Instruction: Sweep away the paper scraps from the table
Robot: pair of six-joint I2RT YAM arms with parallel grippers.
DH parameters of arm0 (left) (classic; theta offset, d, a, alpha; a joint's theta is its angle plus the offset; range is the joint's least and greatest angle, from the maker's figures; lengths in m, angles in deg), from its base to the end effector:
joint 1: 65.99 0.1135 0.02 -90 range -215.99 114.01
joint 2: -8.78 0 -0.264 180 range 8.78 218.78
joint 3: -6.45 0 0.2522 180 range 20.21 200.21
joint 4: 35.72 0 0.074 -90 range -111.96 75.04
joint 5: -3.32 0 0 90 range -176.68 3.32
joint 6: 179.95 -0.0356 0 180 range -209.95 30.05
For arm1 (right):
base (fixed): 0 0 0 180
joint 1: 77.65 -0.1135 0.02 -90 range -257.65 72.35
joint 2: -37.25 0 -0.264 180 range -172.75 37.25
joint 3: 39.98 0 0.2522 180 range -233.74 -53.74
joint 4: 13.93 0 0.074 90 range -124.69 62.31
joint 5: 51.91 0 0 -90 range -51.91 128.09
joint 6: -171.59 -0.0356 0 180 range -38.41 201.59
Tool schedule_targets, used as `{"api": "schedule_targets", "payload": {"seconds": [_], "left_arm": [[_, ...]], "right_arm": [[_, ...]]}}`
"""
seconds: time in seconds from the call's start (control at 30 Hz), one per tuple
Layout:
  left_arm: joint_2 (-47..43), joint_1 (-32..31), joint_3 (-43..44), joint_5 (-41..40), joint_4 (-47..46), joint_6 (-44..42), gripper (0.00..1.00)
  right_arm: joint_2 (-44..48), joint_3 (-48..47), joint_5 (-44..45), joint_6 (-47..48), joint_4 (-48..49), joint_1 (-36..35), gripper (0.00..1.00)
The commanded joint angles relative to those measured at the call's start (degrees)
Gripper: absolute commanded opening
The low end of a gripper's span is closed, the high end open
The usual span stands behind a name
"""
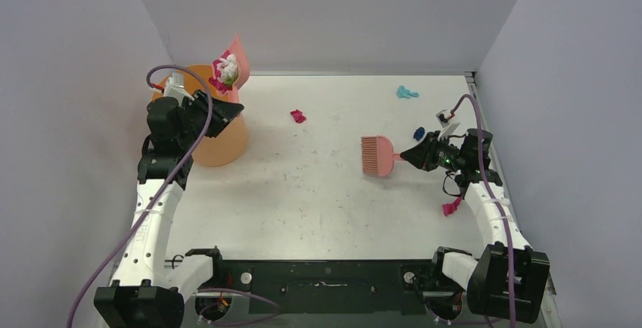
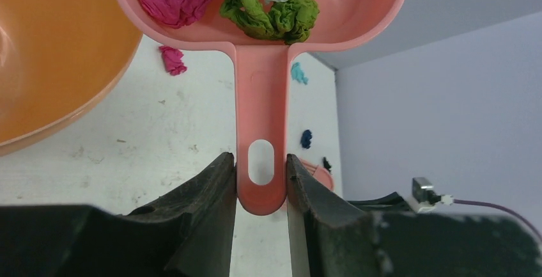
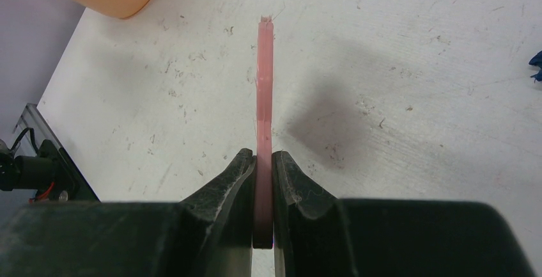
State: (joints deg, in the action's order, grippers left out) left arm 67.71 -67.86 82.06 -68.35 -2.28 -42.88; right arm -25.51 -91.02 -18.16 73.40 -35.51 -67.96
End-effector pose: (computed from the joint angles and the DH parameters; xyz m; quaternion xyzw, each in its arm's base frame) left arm 0.2281 -0.0186 0.3809 -0.2168 0.7680 -0.3603 0.4830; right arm 0.2263 -0.0086 0.2455 -0.1005 0.8015 0.4093 0.4242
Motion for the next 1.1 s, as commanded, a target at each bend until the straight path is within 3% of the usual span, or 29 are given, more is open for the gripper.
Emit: {"api": "schedule_targets", "payload": {"seconds": [0.0, 0.13, 0.3, 0.6, 0.73, 1.07], "left_arm": [[-3.36, 4.85, -3.61, 8.37, -16.55, 12.22, 0.0], [-5.57, 7.54, -9.64, 9.42, -27.24, 20.81, 0.0], [-10.67, 11.58, -23.62, 5.6, -51.17, 44.27, 0.0], [-6.98, 11.89, -31.15, 5.27, -70.39, 61.48, 0.0], [-6.38, 11.89, -32.18, 5.21, -72.49, 63.65, 0.0], [-4.66, 11.89, -29.63, 8.16, -69.79, 58.78, 0.0]], "right_arm": [[1.86, -2.62, -0.49, 1.37, 2.19, -0.08, 0.05], [2.15, -2.74, -0.65, 1.59, 2.01, -0.11, 0.05], [2.22, -2.87, -0.95, 1.61, 1.76, -0.07, 0.05], [2.41, -2.95, -1.23, 1.66, 1.6, -0.11, 0.05], [2.5, -2.93, -1.32, 1.7, 1.57, -0.11, 0.05], [2.52, -2.89, -1.15, 1.77, 1.57, -0.06, 0.05]]}}
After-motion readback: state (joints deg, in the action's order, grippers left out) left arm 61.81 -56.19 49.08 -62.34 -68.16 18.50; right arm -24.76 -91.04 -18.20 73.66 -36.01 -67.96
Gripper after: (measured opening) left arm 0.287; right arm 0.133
